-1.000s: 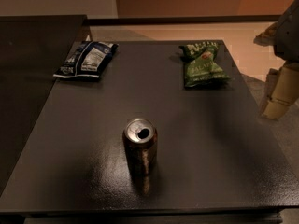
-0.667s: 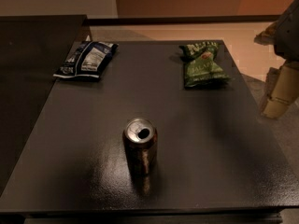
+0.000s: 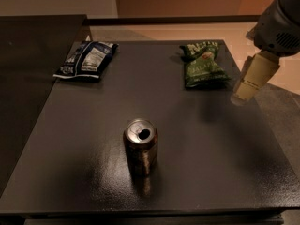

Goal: Move green jalapeno chip bag near orange can

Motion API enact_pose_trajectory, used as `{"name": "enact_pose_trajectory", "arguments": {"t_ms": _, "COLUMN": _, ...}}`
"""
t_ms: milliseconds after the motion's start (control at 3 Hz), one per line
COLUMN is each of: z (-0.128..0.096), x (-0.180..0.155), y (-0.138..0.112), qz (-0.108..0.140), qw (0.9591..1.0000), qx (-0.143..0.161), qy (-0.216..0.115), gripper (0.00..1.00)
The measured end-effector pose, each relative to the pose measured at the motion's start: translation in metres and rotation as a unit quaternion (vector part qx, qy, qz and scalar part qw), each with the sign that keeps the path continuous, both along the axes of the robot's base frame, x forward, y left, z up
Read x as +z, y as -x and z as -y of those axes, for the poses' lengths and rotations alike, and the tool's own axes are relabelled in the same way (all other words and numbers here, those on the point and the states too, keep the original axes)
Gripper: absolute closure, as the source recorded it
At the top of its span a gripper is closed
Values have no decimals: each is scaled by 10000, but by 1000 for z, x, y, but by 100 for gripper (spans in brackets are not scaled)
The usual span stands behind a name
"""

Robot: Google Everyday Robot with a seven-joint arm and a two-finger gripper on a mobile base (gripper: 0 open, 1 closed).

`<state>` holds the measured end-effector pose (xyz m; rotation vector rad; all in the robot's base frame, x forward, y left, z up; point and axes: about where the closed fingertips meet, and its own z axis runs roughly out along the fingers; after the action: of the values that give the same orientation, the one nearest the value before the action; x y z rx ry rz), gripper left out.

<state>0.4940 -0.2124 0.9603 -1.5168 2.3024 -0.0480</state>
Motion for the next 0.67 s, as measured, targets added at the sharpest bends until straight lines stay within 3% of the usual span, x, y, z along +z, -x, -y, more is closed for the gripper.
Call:
{"name": "enact_pose_trajectory", "arguments": {"t_ms": 333, "z": 0, "x": -14, "y": -44, "qz": 2, "qw": 9985, "qx": -505, "qy": -225, "gripper": 0}}
{"name": "enact_pose_trajectory", "arguments": {"t_ms": 667, "z": 7, "x": -32, "y": -84, "qz": -161, "qw": 9929, "qx": -1102, "qy": -421, "gripper": 0}}
